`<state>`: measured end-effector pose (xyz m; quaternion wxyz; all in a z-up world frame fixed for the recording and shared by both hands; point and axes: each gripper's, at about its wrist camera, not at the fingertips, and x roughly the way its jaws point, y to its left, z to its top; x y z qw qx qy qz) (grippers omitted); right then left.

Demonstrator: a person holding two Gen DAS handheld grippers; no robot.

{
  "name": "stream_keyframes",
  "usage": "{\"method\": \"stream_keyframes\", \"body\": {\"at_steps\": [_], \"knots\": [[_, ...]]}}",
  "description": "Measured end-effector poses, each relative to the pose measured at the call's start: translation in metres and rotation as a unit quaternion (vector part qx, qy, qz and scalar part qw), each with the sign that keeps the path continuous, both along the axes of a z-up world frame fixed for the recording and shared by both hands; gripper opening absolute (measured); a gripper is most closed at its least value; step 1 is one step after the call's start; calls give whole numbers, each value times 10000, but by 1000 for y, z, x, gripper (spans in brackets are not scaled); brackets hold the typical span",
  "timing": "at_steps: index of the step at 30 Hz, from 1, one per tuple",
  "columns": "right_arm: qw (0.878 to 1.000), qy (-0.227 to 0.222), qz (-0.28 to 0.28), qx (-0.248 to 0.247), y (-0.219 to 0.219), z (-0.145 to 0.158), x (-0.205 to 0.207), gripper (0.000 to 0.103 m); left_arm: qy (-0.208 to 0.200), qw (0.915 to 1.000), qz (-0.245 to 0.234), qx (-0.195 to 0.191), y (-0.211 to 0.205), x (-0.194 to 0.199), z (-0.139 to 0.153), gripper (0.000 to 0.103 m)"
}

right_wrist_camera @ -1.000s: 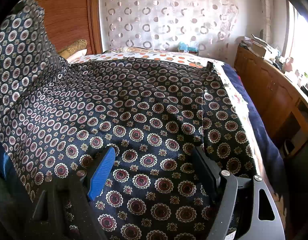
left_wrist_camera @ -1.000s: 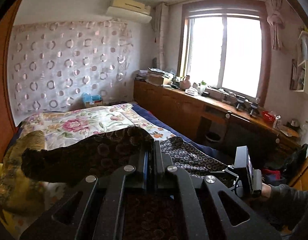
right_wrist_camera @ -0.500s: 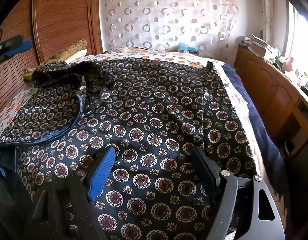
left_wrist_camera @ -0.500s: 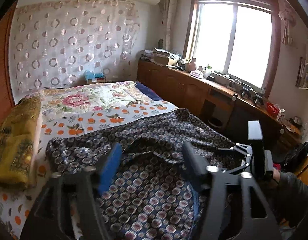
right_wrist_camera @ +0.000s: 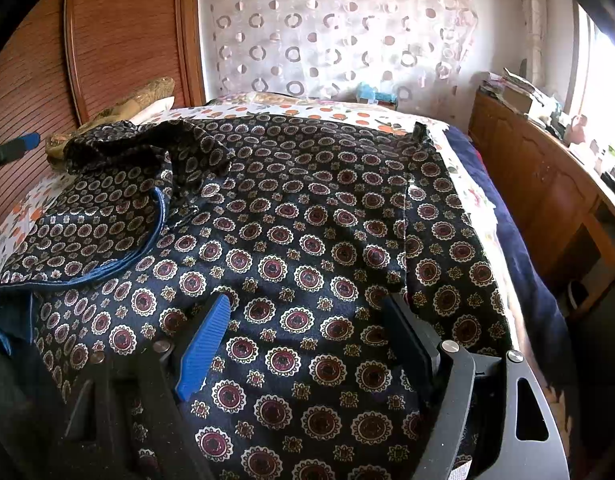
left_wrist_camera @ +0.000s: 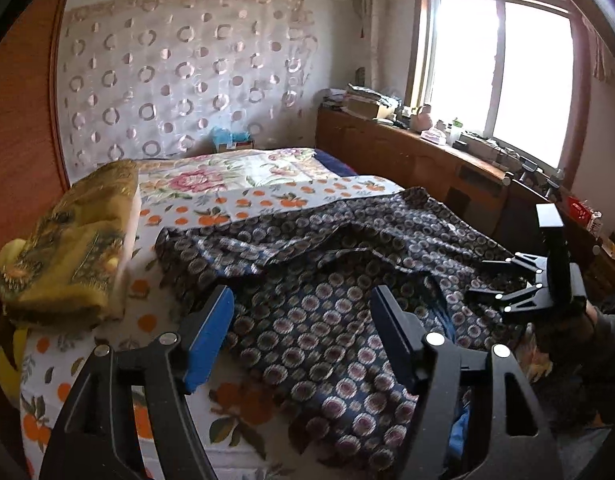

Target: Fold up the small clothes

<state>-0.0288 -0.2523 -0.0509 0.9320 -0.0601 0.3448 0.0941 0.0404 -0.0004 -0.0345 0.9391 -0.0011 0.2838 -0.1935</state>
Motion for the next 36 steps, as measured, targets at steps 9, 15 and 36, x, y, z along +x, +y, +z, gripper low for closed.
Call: {"method": "stream_keyframes", "body": {"at_steps": [9, 15, 36], "knots": [[9994, -137, 265, 192, 11, 45, 11, 80, 27, 9999, 104, -87, 10, -2, -7, 72], [9974, -135, 701, 124, 45, 56, 43, 80, -11, 9999, 88, -89, 8, -5, -5, 72], [9911, 616, 1176, -46, 105, 19, 155, 80, 58, 9999, 35, -120, 8, -6, -9, 72]]}}
